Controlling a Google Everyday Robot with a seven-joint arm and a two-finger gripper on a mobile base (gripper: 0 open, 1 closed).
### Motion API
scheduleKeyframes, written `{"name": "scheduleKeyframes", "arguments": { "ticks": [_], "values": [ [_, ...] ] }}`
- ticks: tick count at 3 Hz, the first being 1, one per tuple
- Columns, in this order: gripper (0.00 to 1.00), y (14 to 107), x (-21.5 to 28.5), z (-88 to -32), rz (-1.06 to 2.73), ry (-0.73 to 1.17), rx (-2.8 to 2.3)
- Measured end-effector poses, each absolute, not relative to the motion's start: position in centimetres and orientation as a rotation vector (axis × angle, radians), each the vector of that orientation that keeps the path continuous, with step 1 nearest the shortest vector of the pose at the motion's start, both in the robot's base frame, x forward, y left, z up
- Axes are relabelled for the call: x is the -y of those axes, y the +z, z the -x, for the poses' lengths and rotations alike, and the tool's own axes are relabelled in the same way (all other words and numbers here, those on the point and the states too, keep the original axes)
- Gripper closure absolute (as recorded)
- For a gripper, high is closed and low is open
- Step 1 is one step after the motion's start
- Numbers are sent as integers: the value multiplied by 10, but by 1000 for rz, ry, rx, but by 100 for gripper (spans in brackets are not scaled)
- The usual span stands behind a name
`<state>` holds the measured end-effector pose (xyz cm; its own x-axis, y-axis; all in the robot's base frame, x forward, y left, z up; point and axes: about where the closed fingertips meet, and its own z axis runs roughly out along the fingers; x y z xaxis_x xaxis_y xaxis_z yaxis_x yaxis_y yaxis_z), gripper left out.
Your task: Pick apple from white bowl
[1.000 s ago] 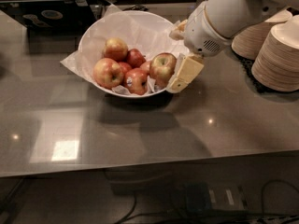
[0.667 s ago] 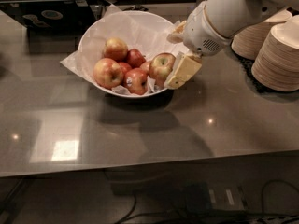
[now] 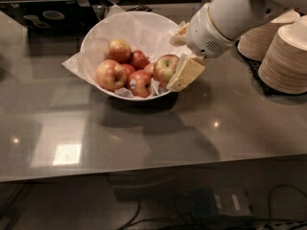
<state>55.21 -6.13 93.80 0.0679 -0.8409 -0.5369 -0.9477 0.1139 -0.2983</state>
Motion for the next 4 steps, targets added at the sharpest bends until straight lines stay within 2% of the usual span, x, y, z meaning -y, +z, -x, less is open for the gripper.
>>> {"name": "scheduleKeyframes", "arguments": {
  "ticks": [3, 4],
  "values": [
    [34, 928, 60, -555, 1730, 286, -1794],
    [34, 925, 59, -557, 1726, 307, -1797]
  ]
}}
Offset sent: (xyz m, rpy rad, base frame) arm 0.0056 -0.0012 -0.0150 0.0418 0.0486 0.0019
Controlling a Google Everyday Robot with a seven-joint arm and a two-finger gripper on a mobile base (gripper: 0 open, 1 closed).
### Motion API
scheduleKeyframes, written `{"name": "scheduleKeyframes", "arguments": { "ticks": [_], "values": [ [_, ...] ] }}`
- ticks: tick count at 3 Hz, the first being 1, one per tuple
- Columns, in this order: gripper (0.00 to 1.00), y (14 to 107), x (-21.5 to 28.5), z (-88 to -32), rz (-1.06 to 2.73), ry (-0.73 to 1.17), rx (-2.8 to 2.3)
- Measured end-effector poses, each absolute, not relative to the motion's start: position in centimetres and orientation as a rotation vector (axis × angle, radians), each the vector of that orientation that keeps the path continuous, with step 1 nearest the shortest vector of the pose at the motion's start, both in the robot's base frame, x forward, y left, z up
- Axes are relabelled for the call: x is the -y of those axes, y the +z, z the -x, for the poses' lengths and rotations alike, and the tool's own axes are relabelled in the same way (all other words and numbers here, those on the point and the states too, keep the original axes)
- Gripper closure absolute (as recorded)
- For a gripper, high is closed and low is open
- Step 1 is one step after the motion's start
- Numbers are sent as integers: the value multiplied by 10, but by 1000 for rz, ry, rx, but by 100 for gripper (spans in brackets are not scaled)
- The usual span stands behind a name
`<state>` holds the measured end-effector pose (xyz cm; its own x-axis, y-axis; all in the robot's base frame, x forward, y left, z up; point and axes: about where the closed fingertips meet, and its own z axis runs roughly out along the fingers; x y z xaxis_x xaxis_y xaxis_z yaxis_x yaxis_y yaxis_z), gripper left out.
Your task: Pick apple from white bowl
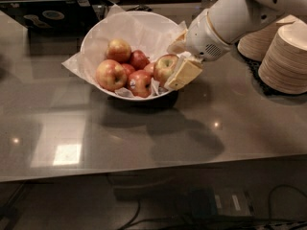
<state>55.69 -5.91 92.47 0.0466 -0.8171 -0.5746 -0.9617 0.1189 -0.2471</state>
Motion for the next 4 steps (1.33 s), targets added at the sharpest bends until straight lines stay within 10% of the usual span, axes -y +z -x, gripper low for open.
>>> {"name": "scheduleKeyframes", "arguments": {
  "ticks": [3, 4],
  "values": [
    [34, 912, 47, -559, 1745, 381, -1803],
    [51, 911, 46, -559, 1747, 385, -1806]
  ]
}}
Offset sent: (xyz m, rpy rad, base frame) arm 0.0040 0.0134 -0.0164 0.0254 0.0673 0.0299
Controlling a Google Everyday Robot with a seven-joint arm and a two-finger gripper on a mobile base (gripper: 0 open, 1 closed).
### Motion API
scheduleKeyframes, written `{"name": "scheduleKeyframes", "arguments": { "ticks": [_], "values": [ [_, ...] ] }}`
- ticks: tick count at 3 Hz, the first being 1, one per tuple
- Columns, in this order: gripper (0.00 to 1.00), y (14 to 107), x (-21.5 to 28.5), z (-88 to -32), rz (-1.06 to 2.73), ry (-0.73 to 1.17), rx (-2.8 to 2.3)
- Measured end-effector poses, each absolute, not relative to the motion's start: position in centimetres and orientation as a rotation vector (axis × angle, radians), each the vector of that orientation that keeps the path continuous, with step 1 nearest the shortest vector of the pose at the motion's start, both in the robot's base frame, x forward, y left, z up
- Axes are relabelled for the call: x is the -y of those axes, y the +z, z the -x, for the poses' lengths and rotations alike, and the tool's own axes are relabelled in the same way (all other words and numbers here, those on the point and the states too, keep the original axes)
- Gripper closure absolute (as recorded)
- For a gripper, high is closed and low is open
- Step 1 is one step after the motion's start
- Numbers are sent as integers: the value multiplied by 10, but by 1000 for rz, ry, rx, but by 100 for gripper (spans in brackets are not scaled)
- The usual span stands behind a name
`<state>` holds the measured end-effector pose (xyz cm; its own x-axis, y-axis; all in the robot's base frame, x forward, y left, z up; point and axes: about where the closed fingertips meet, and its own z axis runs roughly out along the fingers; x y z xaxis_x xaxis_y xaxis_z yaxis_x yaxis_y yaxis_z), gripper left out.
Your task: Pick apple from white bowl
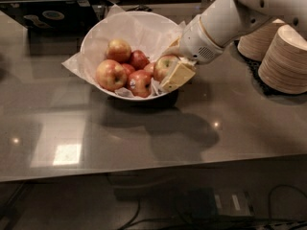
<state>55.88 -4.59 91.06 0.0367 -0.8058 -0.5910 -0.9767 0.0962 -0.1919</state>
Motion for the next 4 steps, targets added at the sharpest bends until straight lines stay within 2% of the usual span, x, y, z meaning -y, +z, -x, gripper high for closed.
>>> {"name": "scheduleKeyframes", "arguments": {
  "ticks": [2, 3, 4],
  "values": [
    [97, 911, 46, -559, 1747, 385, -1806],
    [100, 911, 46, -559, 1747, 385, -1805],
    [100, 921, 43, -560, 1743, 465, -1743]
  ]
}}
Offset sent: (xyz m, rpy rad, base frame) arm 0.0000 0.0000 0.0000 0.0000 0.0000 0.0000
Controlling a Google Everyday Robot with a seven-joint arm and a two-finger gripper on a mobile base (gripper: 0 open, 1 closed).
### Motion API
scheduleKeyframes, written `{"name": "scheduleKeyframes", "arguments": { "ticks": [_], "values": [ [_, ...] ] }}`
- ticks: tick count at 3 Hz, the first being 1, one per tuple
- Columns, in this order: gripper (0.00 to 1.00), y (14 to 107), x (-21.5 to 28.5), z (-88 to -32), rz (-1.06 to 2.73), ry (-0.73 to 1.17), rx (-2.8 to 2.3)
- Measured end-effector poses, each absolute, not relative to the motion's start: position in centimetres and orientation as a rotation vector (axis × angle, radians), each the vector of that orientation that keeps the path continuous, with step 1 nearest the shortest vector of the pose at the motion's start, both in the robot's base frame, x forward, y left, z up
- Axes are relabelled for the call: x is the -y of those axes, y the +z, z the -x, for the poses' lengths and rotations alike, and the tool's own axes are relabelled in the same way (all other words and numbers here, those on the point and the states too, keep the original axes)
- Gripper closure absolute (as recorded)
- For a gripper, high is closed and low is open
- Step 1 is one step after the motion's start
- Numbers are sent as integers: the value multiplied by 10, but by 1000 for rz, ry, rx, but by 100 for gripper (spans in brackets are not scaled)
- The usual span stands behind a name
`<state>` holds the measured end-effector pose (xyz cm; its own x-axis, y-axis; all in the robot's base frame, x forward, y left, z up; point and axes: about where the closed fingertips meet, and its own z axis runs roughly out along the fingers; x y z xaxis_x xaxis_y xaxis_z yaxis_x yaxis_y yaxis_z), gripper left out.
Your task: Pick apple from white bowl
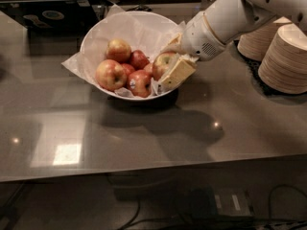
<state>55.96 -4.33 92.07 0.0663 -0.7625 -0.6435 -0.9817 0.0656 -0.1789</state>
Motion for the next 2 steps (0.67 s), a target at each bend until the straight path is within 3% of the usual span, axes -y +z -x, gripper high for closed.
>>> {"name": "scheduleKeyframes", "arguments": {
  "ticks": [2],
  "values": [
    [100, 976, 33, -557, 1739, 695, -1483]
  ]
}}
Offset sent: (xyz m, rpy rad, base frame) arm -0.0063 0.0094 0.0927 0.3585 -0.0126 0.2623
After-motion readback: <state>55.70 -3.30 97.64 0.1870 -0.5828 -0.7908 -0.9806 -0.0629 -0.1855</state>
